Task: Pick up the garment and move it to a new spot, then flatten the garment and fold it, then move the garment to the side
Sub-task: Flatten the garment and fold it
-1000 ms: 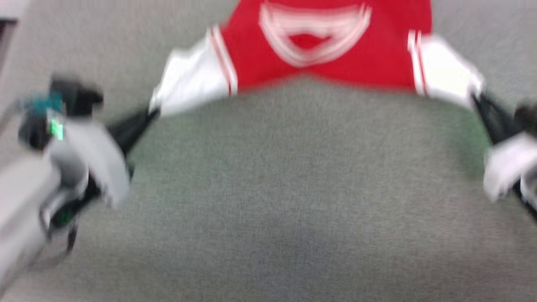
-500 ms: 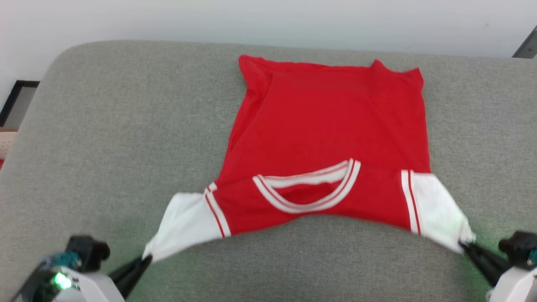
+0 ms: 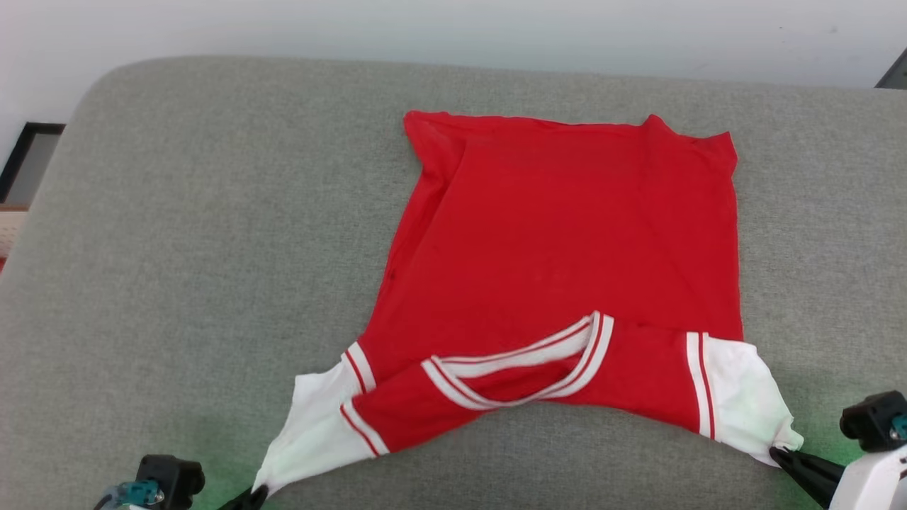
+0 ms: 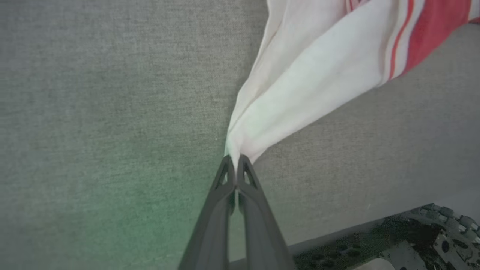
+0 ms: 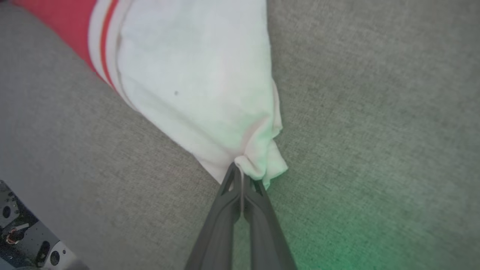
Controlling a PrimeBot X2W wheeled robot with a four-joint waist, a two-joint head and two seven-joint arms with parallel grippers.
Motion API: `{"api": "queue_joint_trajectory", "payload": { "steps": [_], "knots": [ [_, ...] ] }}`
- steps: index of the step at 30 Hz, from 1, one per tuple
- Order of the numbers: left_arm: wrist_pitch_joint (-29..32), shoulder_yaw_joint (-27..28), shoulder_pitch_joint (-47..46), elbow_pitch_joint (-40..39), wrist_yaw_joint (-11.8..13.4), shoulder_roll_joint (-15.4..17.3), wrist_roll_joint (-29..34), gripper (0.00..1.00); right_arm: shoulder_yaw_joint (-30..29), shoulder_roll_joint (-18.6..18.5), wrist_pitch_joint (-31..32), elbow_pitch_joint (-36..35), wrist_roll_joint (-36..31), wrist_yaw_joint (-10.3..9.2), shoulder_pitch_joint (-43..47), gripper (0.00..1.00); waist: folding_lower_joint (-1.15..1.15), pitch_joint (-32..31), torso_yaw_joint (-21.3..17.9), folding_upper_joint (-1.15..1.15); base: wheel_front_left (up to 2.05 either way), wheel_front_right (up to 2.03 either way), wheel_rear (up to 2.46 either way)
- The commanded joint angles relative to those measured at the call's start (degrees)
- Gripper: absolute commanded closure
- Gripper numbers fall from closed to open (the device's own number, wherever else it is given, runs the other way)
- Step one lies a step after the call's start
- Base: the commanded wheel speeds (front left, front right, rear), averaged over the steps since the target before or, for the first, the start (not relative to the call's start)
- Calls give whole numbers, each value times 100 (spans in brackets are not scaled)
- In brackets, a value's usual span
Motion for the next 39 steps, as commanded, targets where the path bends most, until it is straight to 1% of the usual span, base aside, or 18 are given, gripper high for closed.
{"api": "queue_joint_trajectory", "payload": {
  "steps": [1, 2, 3, 4, 8, 10, 13, 15, 17, 19, 21, 23, 25, 27, 29, 31, 35, 39],
  "knots": [
    [-17, 0, 95, 113, 102, -40, 31, 100, 153, 97, 484, 366, 41, -18, 368, 59, 0, 34, 25, 0, 0, 0, 0],
    [-16, -6, 114, 152, 125, -89, 42, 100, 110, 147, 627, 386, 70, -25, 350, 0, 0, 50, 32, 0, 0, 0, 0],
    [-16, -6, 114, 152, 125, -89, 42, 100, 110, 147, 627, 386, 70, -25, 350, 0, 0, 50, 32, 0, 0, 0, 0],
    [-24, 30, 120, 156, 95, -170, -12, 100, 83, 184, 779, 355, 86, -24, 324, 0, 0, 64, 45, 0, 0, 0, 0],
    [-61, 106, 113, 206, 75, -334, -20, 100, -245, 258, 1208, 95, 252, -54, 192, 0, 0, 102, 103, 0, 0, 0, 0],
    [-69, 147, 123, 227, 101, -389, 31, 100, -483, 212, 1393, -181, 355, -54, 163, 0, 0, 123, 126, 0, 0, 0, 0],
    [-82, 211, 169, 219, 66, -499, 83, 100, -1039, 99, 1609, -710, 544, -40, 153, 0, 0, 153, 184, 0, 0, 0, 0],
    [-98, 275, 183, 213, 59, -564, 119, 100, -1446, -20, 1722, -1085, 493, -14, 95, 0, 0, 187, 212, 0, 0, 0, 0],
    [-95, 369, 170, 203, 42, -639, 169, 100, -1839, 26, 1720, -1409, 318, -11, -75, 0, 0, 245, 240, 0, 0, 0, 0],
    [-102, 427, 138, 206, 38, -719, 255, 100, -2183, 128, 1699, -1582, -53, -11, -321, 0, 0, 314, 276, 0, 0, 0, 0],
    [-105, 475, 91, 200, 5, -812, 328, 100, -2400, 359, 1644, -1586, -390, -11, -660, 0, 0, 392, 329, 0, 0, 0, 0],
    [-108, 499, 28, 219, -33, -898, 437, 100, -2572, 600, 1548, -1392, -728, -11, -1080, 0, 0, 473, 409, 0, 0, 0, 0],
    [-108, 513, -44, 244, -79, -982, 516, 100, -2570, 796, 1439, -1139, -1054, -13, -1508, 0, 0, 558, 505, 0, 0, 0, 0],
    [-109, 531, -115, 272, -119, -1058, 584, 100, -2588, 988, 1375, -724, -1332, -11, -1921, 0, 0, 642, 592, 0, 0, 0, 0],
    [-109, 536, -186, 294, -161, -1143, 643, 100, -2610, 1090, 1397, -202, -1603, -11, -2326, 0, 0, 726, 702, 0, 0, 0, 0],
    [-109, 554, -254, 317, -196, -1217, 694, 100, -2554, 1251, 1422, 291, -1698, -11, -2767, 0, 0, 820, 794, 0, 0, 0, 0],
    [-104, 556, -394, 381, -293, -1382, 796, 100, -2449, 1314, 1599, 1274, -1901, -11, -3527, 0, 0, 1043, 993, 0, 0, 0, 0],
    [-84, 542, -548, 499, -408, -1555, 856, 100, -2429, 1380, 1969, 2215, -2076, -11, -4189, 0, 0, 1271, 1178, 0, 0, 0, 0]
  ]
}}
